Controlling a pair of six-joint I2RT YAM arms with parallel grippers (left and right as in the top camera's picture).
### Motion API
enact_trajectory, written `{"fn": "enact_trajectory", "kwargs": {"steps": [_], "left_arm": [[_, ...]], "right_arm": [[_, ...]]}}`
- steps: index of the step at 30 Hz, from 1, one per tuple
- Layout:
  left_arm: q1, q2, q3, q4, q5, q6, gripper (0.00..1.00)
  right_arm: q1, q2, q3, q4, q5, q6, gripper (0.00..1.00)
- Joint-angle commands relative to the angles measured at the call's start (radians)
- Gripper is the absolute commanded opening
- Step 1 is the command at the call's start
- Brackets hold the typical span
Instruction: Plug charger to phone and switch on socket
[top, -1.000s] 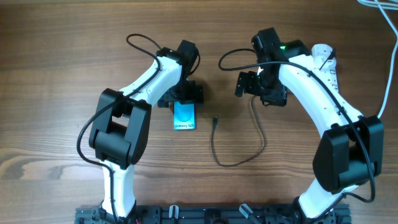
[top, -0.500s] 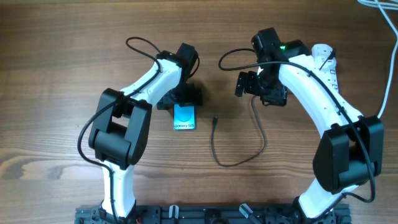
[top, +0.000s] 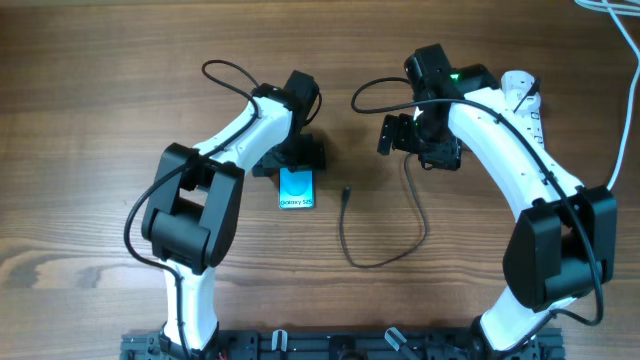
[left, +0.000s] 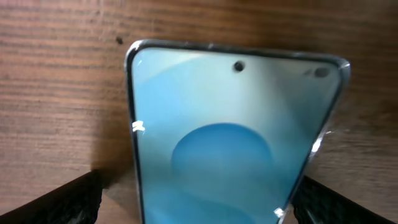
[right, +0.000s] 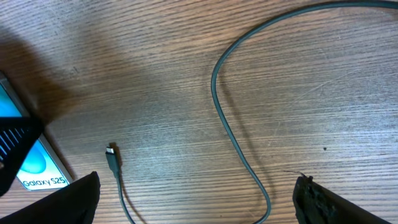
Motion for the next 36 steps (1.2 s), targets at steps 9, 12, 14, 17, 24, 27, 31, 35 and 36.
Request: {"fn": "enact_trajectory", "kwargs": {"steps": [9, 12, 14, 17, 24, 27, 31, 35, 36], "left_arm": [[-0.002, 0.026, -0.03, 0.028, 0.015, 0.006, 1.0], [-0.007, 0.027, -0.03, 0.021, 0.016, 0.005, 1.0], [-0.014, 0.027, -0.03, 0.021, 0.011, 0.005, 1.0], [-0.024, 0.027, -0.03, 0.019, -0.037, 0.001, 1.0], [-0.024, 0.027, -0.03, 0.011, -0.04, -0.002, 1.0], [-0.024, 0.027, -0.03, 0.008, -0.041, -0.002, 0.95], [-0.024, 0.027, -0.03, 0.005, -0.041, -0.002, 0.88], [-0.024, 0.027, -0.03, 0.002, -0.04, -0.002, 0.79], [-0.024, 0.027, -0.03, 0.002, -0.04, -0.003, 0.77]], "right_arm": [[0.005, 0.021, -0.005, 0.004, 0.016, -0.013, 1.0], [0.005, 0.021, -0.005, 0.005, 0.016, -0.012, 1.0], [0.005, 0.021, -0.005, 0.005, 0.016, -0.012, 1.0], [0.005, 0.021, -0.005, 0.002, 0.016, -0.013, 1.0], [0.005, 0.021, -0.005, -0.002, 0.017, -0.014, 1.0], [0.005, 0.021, -0.005, -0.003, 0.017, -0.014, 1.0], [0.005, 0.021, -0.005, -0.003, 0.017, -0.013, 1.0], [0.005, 0.021, -0.005, -0.003, 0.017, -0.014, 1.0], [0.005, 0.021, -0.005, -0.003, 0.017, -0.014, 1.0]]}}
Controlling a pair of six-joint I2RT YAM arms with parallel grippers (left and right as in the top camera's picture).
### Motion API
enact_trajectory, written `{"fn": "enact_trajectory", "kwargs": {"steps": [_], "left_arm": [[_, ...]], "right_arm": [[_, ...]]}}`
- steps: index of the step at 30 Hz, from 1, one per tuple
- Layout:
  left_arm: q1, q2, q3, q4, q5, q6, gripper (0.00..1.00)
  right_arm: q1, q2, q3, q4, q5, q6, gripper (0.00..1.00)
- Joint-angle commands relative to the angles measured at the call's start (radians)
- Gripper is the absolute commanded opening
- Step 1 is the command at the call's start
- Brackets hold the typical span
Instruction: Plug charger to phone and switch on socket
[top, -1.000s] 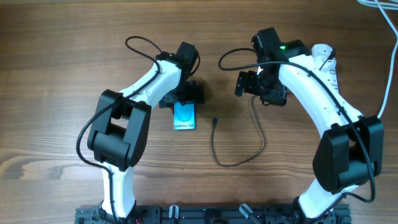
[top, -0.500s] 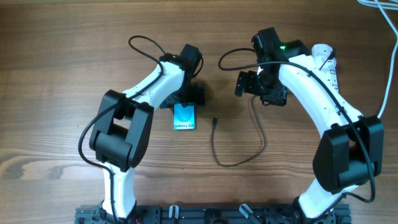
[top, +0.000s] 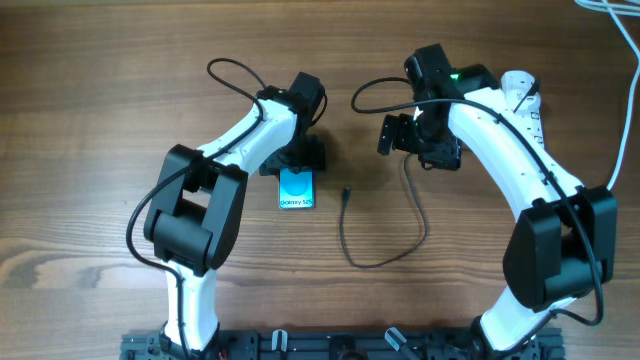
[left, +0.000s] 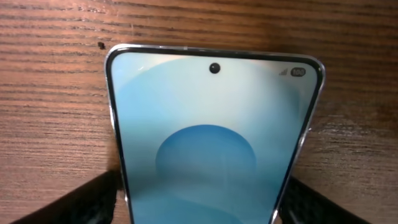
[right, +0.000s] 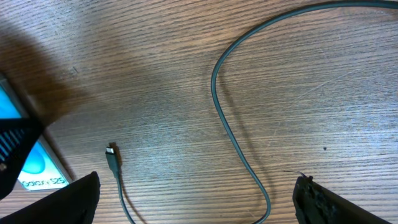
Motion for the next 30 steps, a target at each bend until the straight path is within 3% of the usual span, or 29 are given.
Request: {"fn": "enact_trajectory", "kwargs": {"steps": [1, 4, 12, 18, 23, 28, 30], "left_arm": [[-0.002, 0.031, -0.023, -0.008, -0.003, -0.005, 0.75], [-0.002, 0.03, -0.023, -0.022, -0.003, -0.012, 0.69], [0.001, 0.028, 0.014, -0.089, 0.055, -0.012, 0.69], [0.033, 0.004, 0.155, -0.187, 0.267, -0.012, 0.69], [0.107, -0.04, 0.23, -0.222, 0.587, -0.012, 0.7], [0.176, -0.049, 0.23, -0.245, 0.657, -0.012, 0.7], [0.202, -0.049, 0.23, -0.248, 0.753, -0.012, 0.71]], "right_arm": [[0.005, 0.021, -0.005, -0.002, 0.016, -0.014, 1.0], [0.005, 0.021, -0.005, -0.003, 0.016, -0.013, 1.0], [0.005, 0.021, -0.005, -0.006, -0.022, -0.013, 1.0], [0.006, 0.021, -0.005, -0.046, -0.022, -0.014, 1.0], [0.023, 0.021, -0.005, -0.078, -0.068, -0.094, 1.0], [0.039, 0.021, -0.005, -0.079, -0.101, -0.092, 1.0], [0.049, 0.021, -0.005, -0.068, -0.161, -0.098, 1.0]]}}
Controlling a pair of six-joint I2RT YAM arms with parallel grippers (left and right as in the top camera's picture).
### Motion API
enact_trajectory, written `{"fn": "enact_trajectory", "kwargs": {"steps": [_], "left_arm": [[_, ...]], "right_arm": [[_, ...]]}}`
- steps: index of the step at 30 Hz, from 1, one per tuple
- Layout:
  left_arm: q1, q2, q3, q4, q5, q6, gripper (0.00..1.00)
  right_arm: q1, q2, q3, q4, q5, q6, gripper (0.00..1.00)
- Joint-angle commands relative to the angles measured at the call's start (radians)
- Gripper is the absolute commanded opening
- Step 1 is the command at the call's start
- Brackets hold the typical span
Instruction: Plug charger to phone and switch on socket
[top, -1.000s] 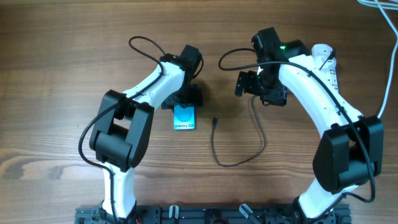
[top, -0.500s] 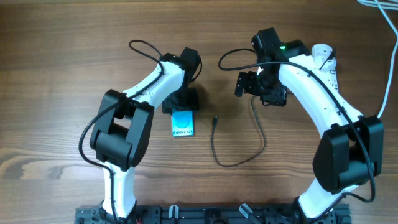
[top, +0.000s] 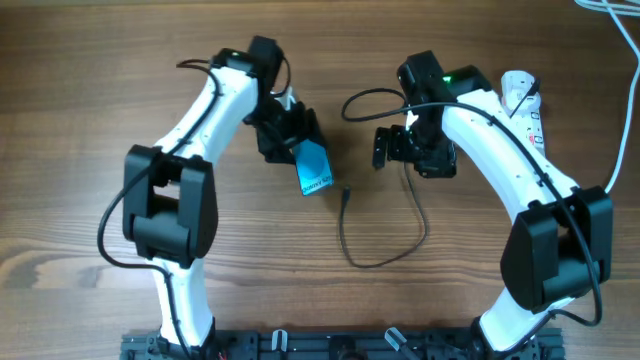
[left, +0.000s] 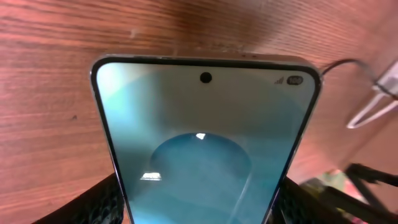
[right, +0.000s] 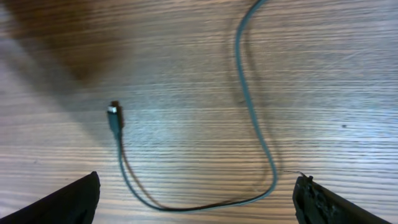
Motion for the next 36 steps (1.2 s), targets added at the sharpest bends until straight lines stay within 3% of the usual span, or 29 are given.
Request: {"fn": "enact_trajectory", "kwargs": {"steps": [1, 5, 12, 18, 22, 25, 29, 36], "left_arm": [[0.05, -0.045, 0.023, -0.006, 0.238, -0.006, 0.71], [0.103, -0.045, 0.023, 0.016, 0.404, -0.006, 0.7], [0.208, -0.045, 0.023, 0.026, 0.571, -0.056, 0.7], [0.274, -0.045, 0.023, 0.025, 0.767, -0.055, 0.71], [0.273, -0.045, 0.023, 0.025, 0.865, -0.055, 0.71], [0.272, -0.045, 0.023, 0.015, 0.916, -0.052, 0.69], [0.251, -0.045, 0.023, -0.002, 0.972, -0.05, 0.69], [0.16, -0.045, 0.023, -0.001, 0.975, -0.05, 0.69]], "right_arm": [[0.022, 0.021, -0.005, 0.014, -0.118, -0.051, 1.0], [0.037, 0.021, -0.005, 0.039, -0.31, -0.248, 1.0], [0.037, 0.021, -0.005, 0.029, -0.371, -0.278, 1.0], [0.037, 0.012, 0.012, -0.099, -0.472, -0.376, 1.0], [0.037, -0.074, 0.031, -0.159, -0.638, -0.559, 1.0], [0.037, -0.186, 0.041, -0.156, -0.589, -0.5, 1.0], [0.037, -0.357, 0.046, -0.113, -0.381, -0.288, 1.0], [0.037, -0.65, 0.046, -0.061, -0.165, -0.058, 1.0]]}}
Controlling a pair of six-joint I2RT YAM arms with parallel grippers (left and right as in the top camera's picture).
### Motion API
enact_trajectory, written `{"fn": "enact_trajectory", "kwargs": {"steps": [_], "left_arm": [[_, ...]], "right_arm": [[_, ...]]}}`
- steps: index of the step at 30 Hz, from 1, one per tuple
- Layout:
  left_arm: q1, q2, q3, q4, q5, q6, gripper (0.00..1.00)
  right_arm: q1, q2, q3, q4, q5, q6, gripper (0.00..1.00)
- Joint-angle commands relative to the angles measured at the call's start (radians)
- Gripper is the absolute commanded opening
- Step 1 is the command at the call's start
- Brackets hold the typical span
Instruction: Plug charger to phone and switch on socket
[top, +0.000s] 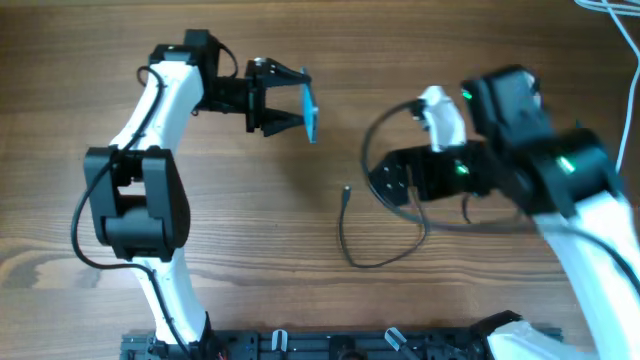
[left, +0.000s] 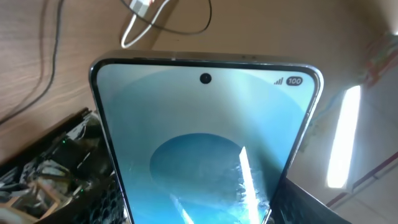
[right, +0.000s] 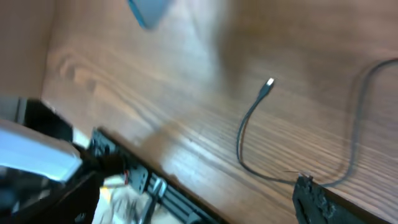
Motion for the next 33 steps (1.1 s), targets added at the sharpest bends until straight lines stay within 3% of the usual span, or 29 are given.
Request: {"fn": "enact_trajectory", "kwargs": {"steps": [1, 9, 14, 23, 33], "left_arm": [[-0.064, -0.045, 0.023, -0.004, 0.064, -0.002, 0.69], [-0.124, -0.045, 0.023, 0.018, 0.065, -0.007, 0.69], [-0.124, -0.045, 0.023, 0.015, 0.093, -0.061, 0.7], [-0.122, -0.045, 0.023, 0.015, 0.093, -0.097, 0.7], [-0.122, -0.045, 0.023, 0.023, 0.093, -0.092, 0.7]], "right_arm": [[0.002, -0.097, 0.015, 0.014, 0.135, 0.174, 1.0], [0.017, -0.126, 0.014, -0.011, 0.229, 0.221, 1.0], [0.091, -0.111, 0.014, -0.013, 0.388, 0.372, 1.0], [0.159, -0.097, 0.014, 0.036, 0.419, 0.399, 1.0], [0.377, 0.031, 0.015, 0.17, 0.59, 0.452, 1.0]]}}
